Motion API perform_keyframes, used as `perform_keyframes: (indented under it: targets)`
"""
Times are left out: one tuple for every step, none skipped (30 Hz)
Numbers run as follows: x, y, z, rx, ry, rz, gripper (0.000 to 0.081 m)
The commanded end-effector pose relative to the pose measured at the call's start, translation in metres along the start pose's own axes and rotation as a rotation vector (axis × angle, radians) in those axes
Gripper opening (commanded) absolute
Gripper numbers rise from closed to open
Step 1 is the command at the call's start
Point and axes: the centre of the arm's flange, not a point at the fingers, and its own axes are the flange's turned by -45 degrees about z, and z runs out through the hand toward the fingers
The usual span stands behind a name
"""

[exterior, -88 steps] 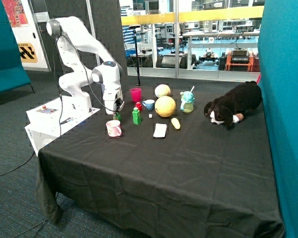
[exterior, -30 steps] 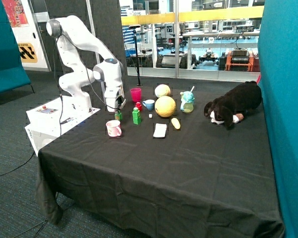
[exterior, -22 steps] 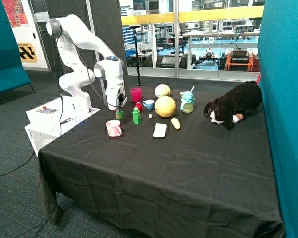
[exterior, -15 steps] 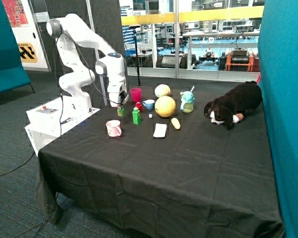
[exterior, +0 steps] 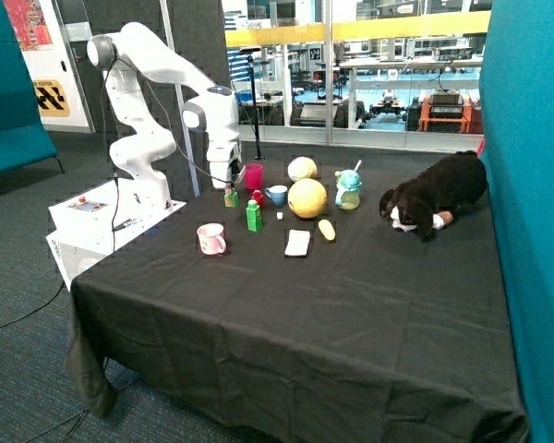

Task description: Stack green blocks

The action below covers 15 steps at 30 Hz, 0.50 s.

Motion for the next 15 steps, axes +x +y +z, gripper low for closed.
perform_keyframes:
  targets:
    - [0.016, -0.001, -0.017, 0.0018, -0.0024, -0.001, 0.0]
    - [0.018, -0.001, -0.019, 0.0018, -0.0024, -0.001, 0.0]
    - [0.02, 0.0, -0.02, 0.0017, -0.0024, 0.0, 0.0]
    - [0.022, 0.0, -0.022, 0.0018, -0.0024, -0.002, 0.0]
    - [0.024, 0.0, -0.024, 0.0017, -0.0024, 0.002, 0.0]
    - [0.025, 0.001, -0.026, 0.0018, -0.0024, -0.001, 0.0]
    - [0.027, 0.001, -0.027, 0.0018, -0.0024, -0.001, 0.0]
    - [0.029, 0.002, -0.028, 0.0017, -0.0024, 0.002, 0.0]
    - [0.03, 0.002, -0.03, 0.0018, -0.0024, -0.003, 0.0]
    - [0.032, 0.003, -0.031, 0.0017, -0.0024, 0.001, 0.0]
    - [0.033, 0.003, -0.031, 0.0018, -0.0024, -0.001, 0.0]
    - [0.034, 0.003, -0.032, 0.0017, -0.0024, 0.0, 0.0]
    - [0.035, 0.004, -0.032, 0.0018, -0.0024, -0.001, 0.0]
    - [0.036, 0.004, -0.032, 0.0018, -0.0024, -0.003, 0.0]
    - [0.037, 0.004, -0.032, 0.0017, -0.0024, 0.001, 0.0]
